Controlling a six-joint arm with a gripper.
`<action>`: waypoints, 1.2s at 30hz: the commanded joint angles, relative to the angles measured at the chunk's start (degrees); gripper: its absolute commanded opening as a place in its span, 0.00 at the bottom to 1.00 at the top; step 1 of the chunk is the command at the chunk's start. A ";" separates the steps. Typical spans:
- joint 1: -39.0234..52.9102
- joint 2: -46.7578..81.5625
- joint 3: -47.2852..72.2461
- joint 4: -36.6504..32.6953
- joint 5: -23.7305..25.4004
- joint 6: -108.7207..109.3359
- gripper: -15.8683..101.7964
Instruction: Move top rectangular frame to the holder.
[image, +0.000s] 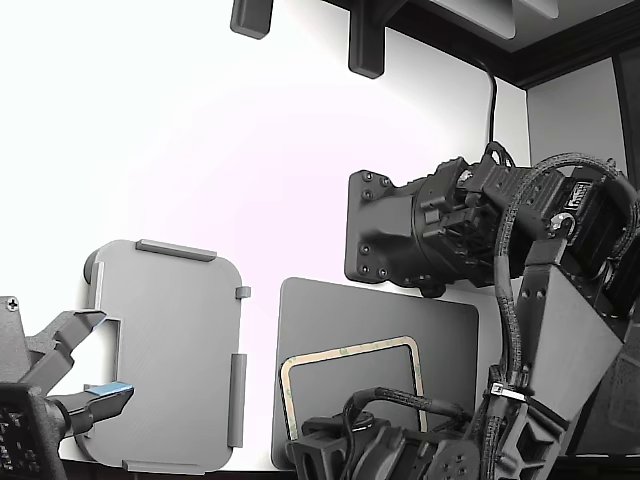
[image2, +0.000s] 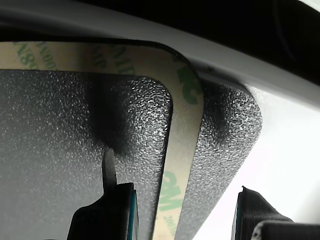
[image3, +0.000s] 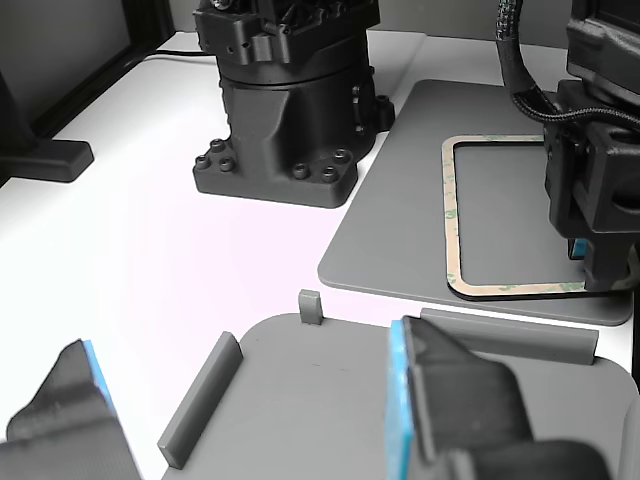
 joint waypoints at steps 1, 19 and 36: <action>-0.44 0.79 -0.88 -0.88 -0.26 0.09 0.81; -0.53 0.00 -0.79 -1.05 -0.70 1.14 0.68; -1.05 -0.18 0.79 -3.08 -0.09 1.05 0.57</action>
